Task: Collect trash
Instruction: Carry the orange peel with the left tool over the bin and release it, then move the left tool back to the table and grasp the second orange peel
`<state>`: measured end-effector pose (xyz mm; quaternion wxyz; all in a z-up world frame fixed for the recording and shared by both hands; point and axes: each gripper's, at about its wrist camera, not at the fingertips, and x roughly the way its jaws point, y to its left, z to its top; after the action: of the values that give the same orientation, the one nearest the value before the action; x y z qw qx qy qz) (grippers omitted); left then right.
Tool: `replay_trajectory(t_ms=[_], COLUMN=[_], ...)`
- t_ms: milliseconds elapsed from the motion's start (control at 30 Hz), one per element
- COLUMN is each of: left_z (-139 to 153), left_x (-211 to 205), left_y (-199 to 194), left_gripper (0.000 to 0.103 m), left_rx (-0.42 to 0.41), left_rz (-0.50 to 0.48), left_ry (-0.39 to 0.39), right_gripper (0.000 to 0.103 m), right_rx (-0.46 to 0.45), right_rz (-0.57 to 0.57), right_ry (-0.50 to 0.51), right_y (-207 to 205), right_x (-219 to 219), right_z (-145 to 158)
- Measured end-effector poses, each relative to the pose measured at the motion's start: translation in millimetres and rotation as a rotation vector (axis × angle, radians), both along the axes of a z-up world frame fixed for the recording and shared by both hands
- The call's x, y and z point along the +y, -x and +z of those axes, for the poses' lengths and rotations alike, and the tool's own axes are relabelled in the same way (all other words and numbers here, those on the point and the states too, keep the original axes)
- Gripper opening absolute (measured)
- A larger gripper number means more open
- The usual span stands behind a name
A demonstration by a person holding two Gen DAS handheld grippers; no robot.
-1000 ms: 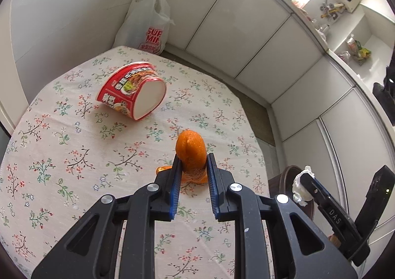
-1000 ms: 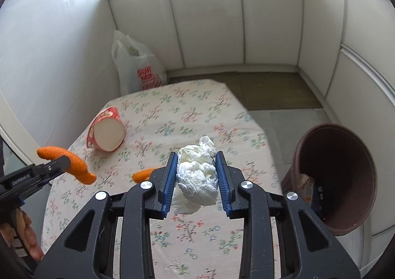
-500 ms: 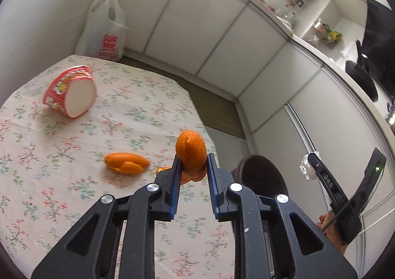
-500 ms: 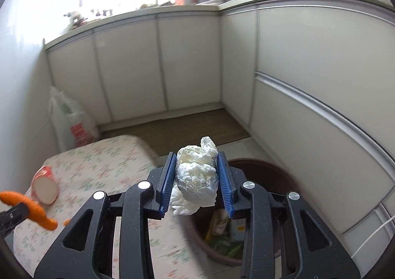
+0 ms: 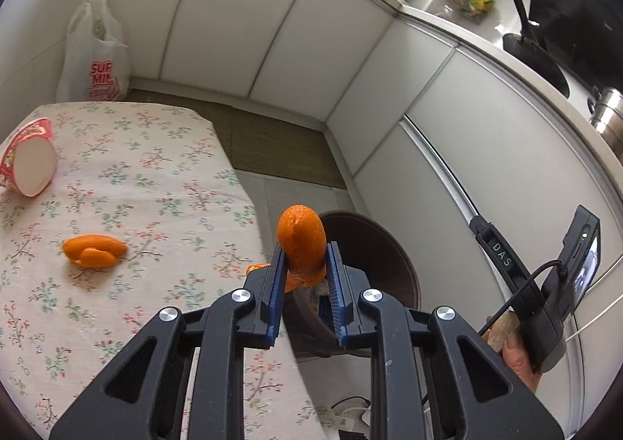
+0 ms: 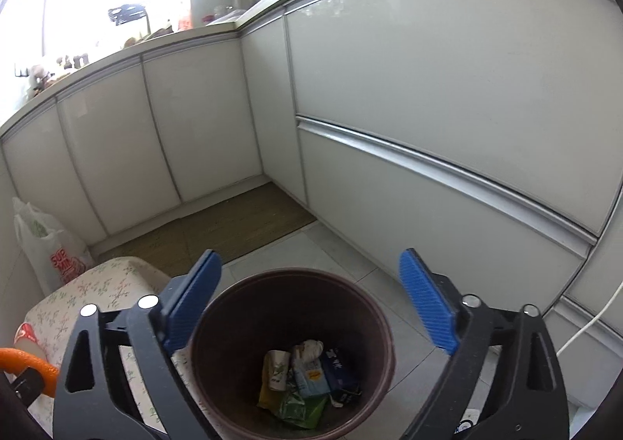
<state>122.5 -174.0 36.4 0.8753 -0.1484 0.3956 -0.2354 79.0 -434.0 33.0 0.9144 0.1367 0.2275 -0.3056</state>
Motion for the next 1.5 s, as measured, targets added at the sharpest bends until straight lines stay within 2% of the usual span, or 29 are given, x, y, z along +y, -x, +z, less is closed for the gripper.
replay_trajectory(t_ms=[167,400,600,900,933,1000,1033,1067,1133,1300,1500], left_z=[-2,-12,-18,-28,-30,-33,-34,-35,-38,-44,-64], left_x=[-41,-108,-148,-182,-183,-186,-187,-187,-183,-152,-76], left_y=[-7,-20,-22,-21,-22,-22,-22,-21,-22,-27,-48], left_gripper=[0.021,0.021,0.022,0.022,0.023,0.033,0.048,0.058,0.063,0.065,0.065], left_rx=[0.000,0.021,0.030,0.045,0.051,0.061,0.064,0.068,0.077,0.113,0.166], left_rz=[-0.050,-0.139,-0.189,-0.251,-0.254,-0.264,-0.265,-0.262,-0.249,-0.192,-0.040], left_ry=[-0.015,-0.044,-0.062,-0.114,-0.120,-0.135,-0.147,-0.156,-0.162,-0.188,-0.267], right_gripper=[0.096,0.096,0.096,0.096,0.096,0.096,0.096,0.096,0.096,0.096,0.096], right_rx=[-0.006,-0.083,-0.067,-0.073,-0.076,-0.077,-0.078,-0.079,-0.080,-0.079,-0.053], right_rz=[-0.084,-0.208,-0.254,-0.286,-0.291,-0.295,-0.296,-0.296,-0.292,-0.265,-0.174], right_ry=[0.003,-0.110,-0.165,-0.189,-0.192,-0.200,-0.204,-0.208,-0.217,-0.246,-0.269], right_y=[20,57,67,75,76,77,77,77,77,70,46], right_x=[-26,-72,-96,-107,-109,-110,-110,-111,-111,-105,-83], right_z=[-2,-4,-15,-19,-19,-21,-21,-21,-22,-23,-23])
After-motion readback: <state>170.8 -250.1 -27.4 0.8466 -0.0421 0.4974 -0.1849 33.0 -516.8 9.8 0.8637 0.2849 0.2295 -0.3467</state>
